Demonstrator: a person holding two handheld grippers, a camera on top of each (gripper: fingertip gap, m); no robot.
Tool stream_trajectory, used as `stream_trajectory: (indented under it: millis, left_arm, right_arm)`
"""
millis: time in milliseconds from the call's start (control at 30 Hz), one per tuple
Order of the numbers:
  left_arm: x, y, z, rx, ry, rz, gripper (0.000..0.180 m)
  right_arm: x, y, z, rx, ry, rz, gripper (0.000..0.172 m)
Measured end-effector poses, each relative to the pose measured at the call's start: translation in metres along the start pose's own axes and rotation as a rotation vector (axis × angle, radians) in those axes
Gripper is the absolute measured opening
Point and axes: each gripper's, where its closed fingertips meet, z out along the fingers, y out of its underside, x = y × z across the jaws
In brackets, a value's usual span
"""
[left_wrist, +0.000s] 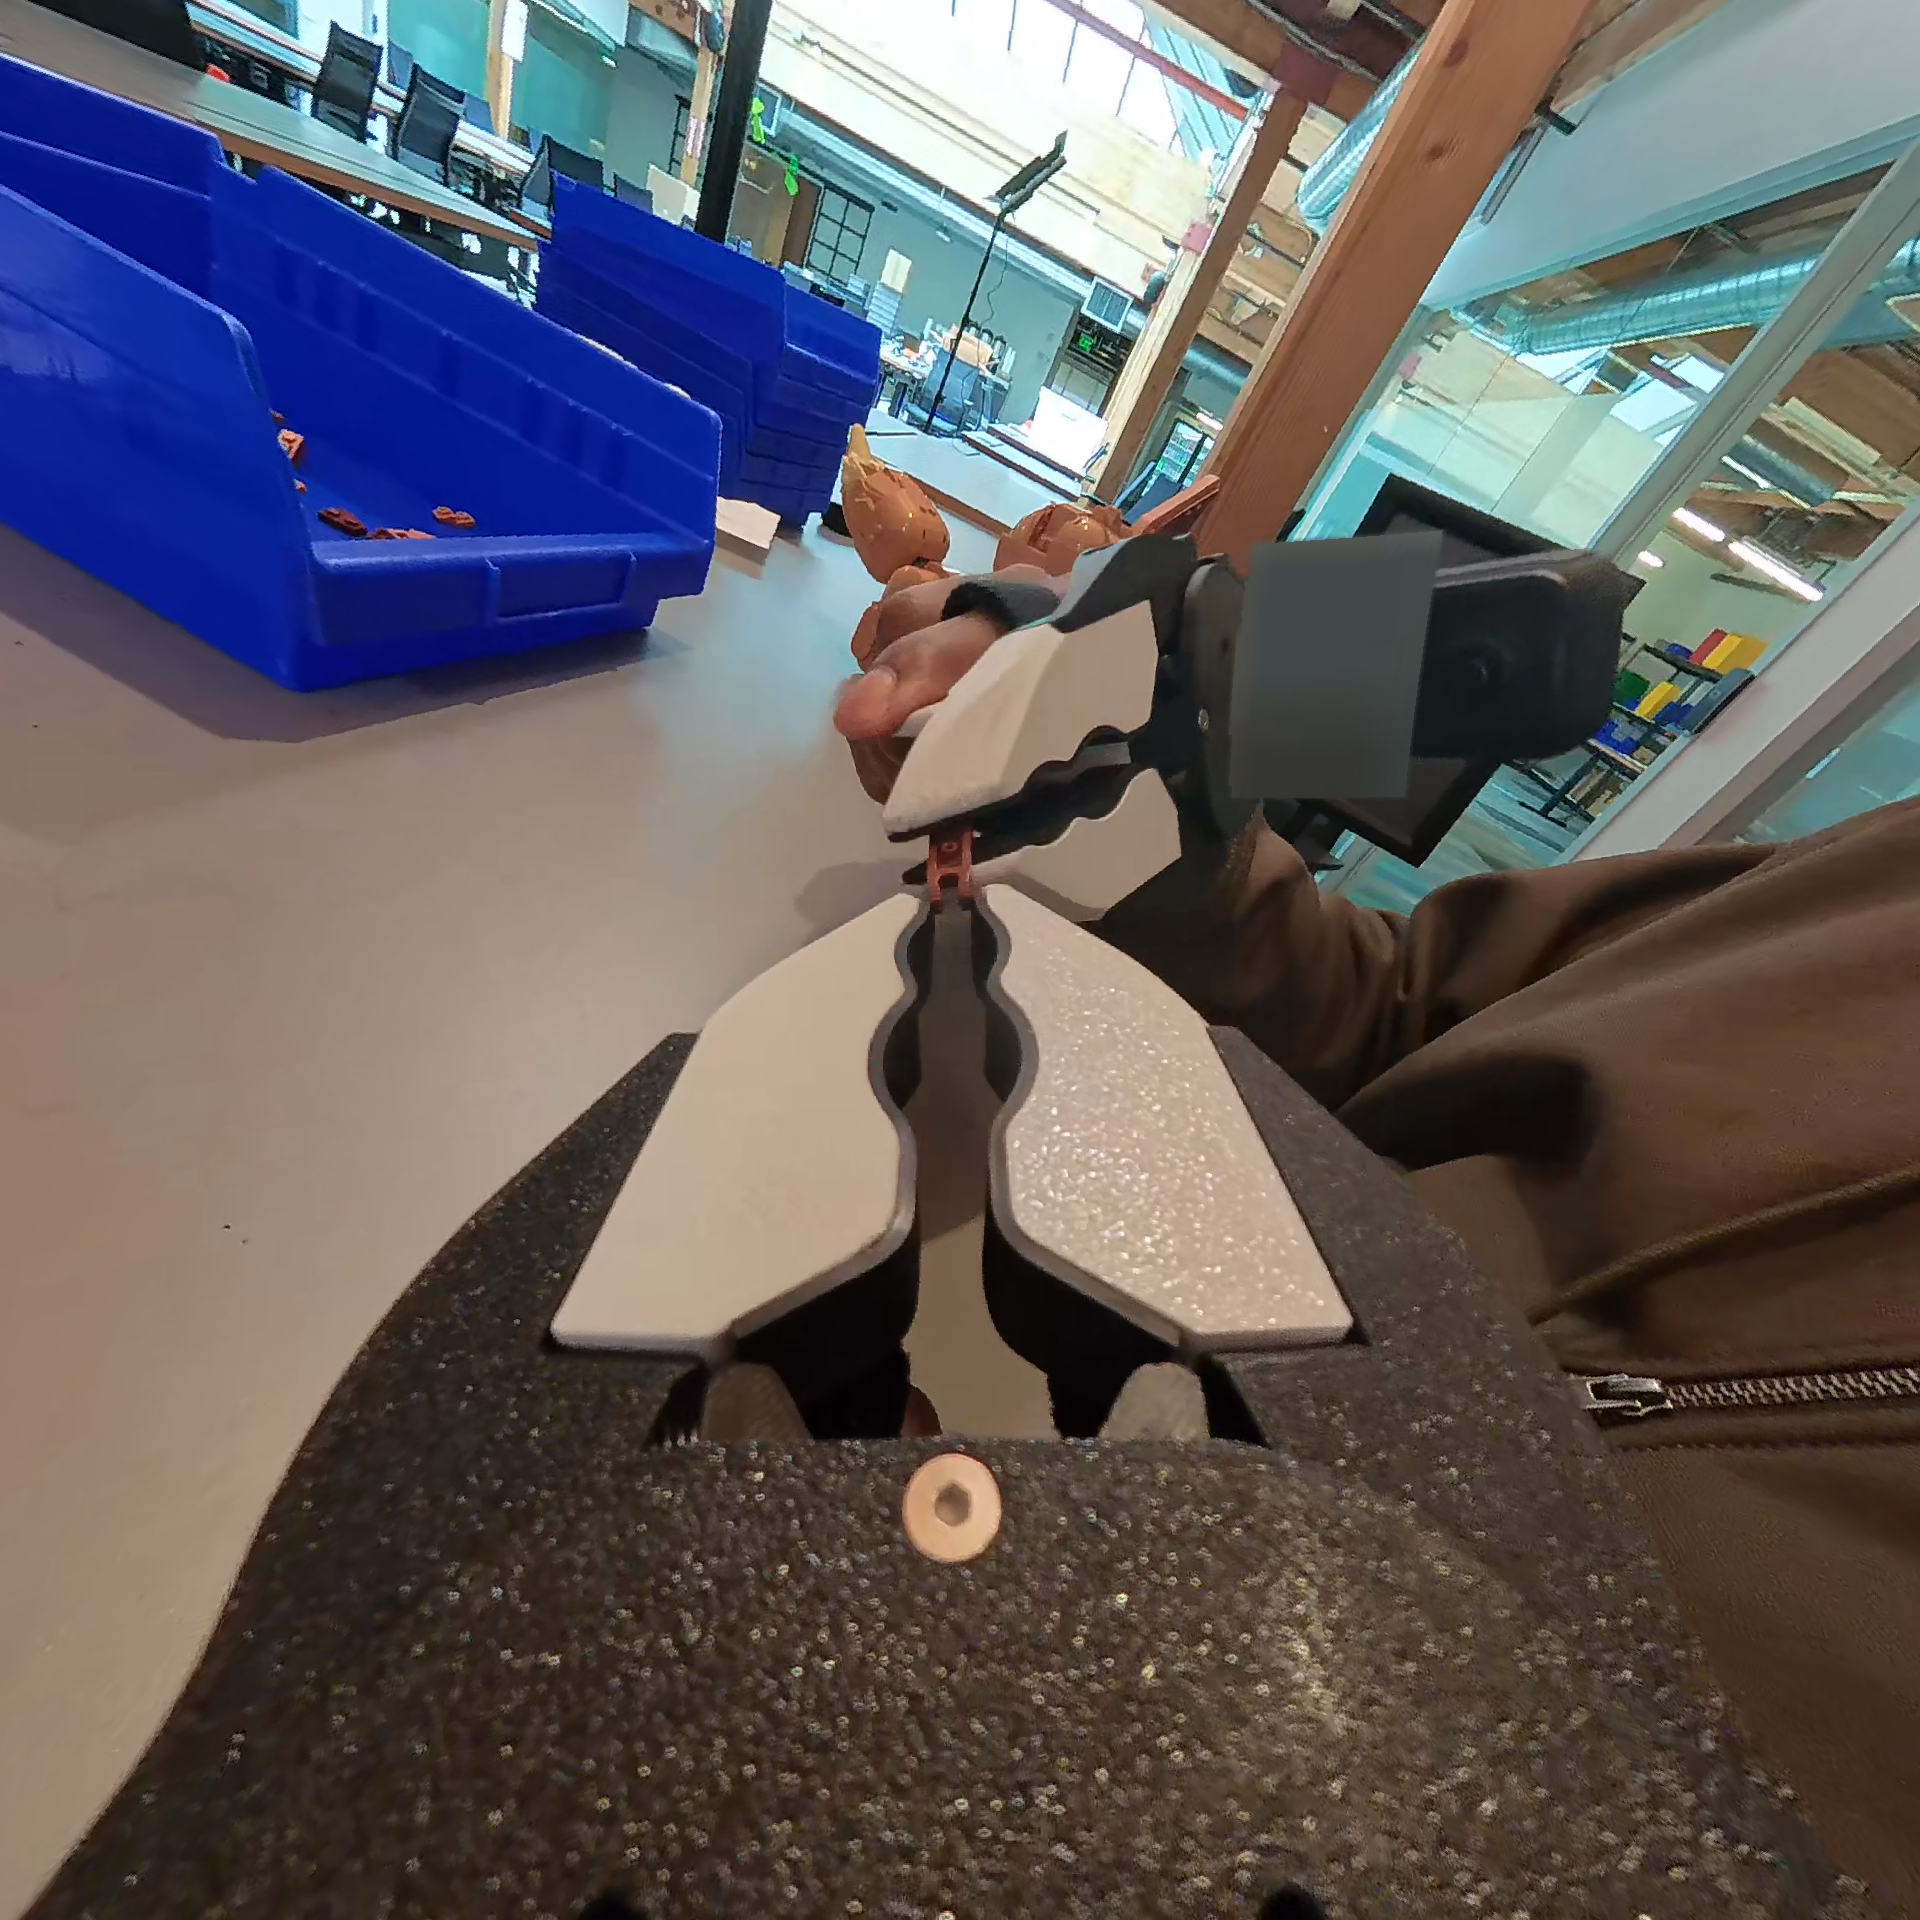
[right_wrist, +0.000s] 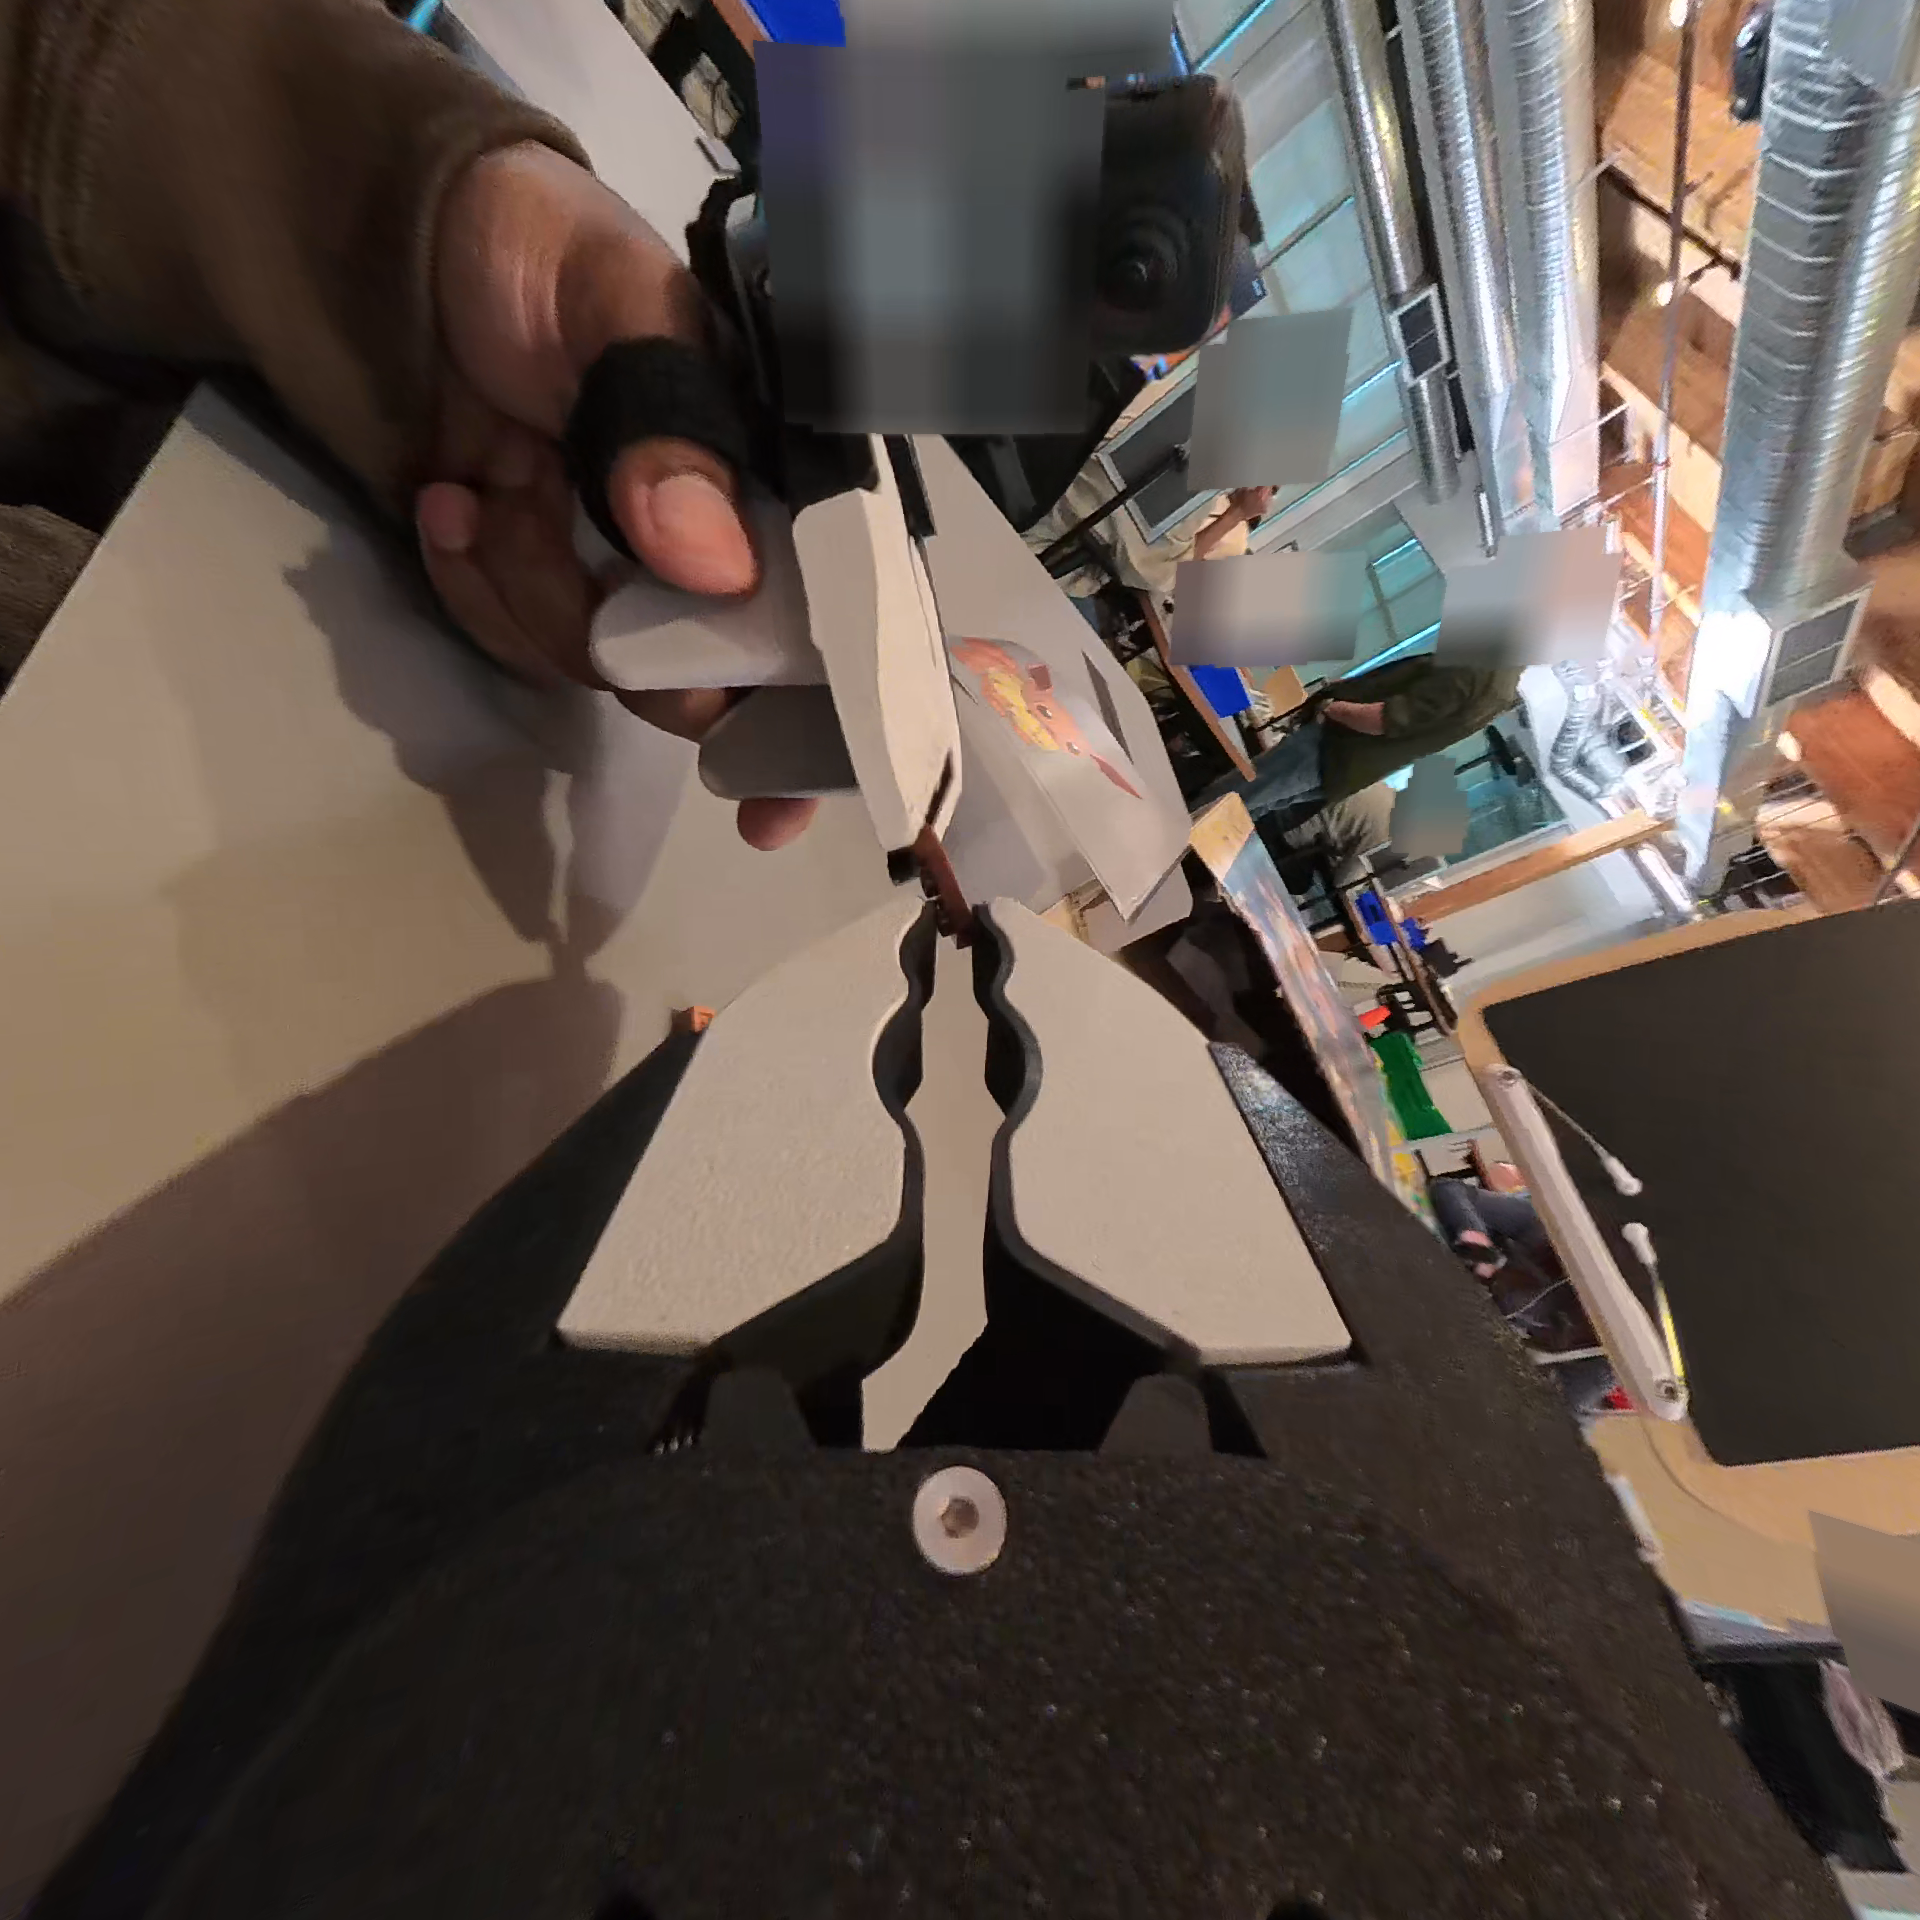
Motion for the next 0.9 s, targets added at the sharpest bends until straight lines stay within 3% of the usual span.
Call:
stream_trajectory:
  millis: [167, 333, 433, 533, 600, 700, 800, 900]
  left_arm:
    - [-0.006, -0.008, -0.005, 0.060, -0.033, -0.017, 0.012]
    - [-0.003, -0.004, -0.001, 0.028, -0.030, 0.008, 0.012]
    - [-0.004, -0.005, -0.002, 0.036, -0.034, -0.001, 0.012]
    - [-0.007, -0.005, -0.003, 0.038, -0.044, -0.013, 0.012]
    - [-0.009, -0.003, -0.002, 0.020, -0.062, -0.009, 0.012]
    - [-0.014, 0.000, -0.002, 0.001, -0.110, 0.010, 0.013]
    - [-0.028, 0.006, -0.008, -0.063, -0.211, 0.045, 0.014]
    - [-0.039, 0.016, -0.013, -0.153, -0.282, 0.077, 0.017]
  right_arm:
    - [0.056, 0.035, -0.012, -0.144, 0.172, 0.134, 0.006]
    - [0.161, 0.134, -0.050, -0.476, 0.577, 0.517, 0.011]
    - [0.171, 0.175, -0.062, -0.487, 0.653, 0.767, 0.021]
    - [0.151, 0.192, -0.071, -0.502, 0.644, 0.853, 0.021]
    - [0.142, 0.191, -0.079, -0.514, 0.637, 0.838, 0.022]
    - [0.128, 0.163, -0.077, -0.374, 0.574, 0.827, 0.020]
    - [0.092, 0.114, -0.052, -0.206, 0.352, 0.773, 0.016]
    - [0.040, 0.074, -0.026, -0.170, 0.086, 0.637, 0.016]
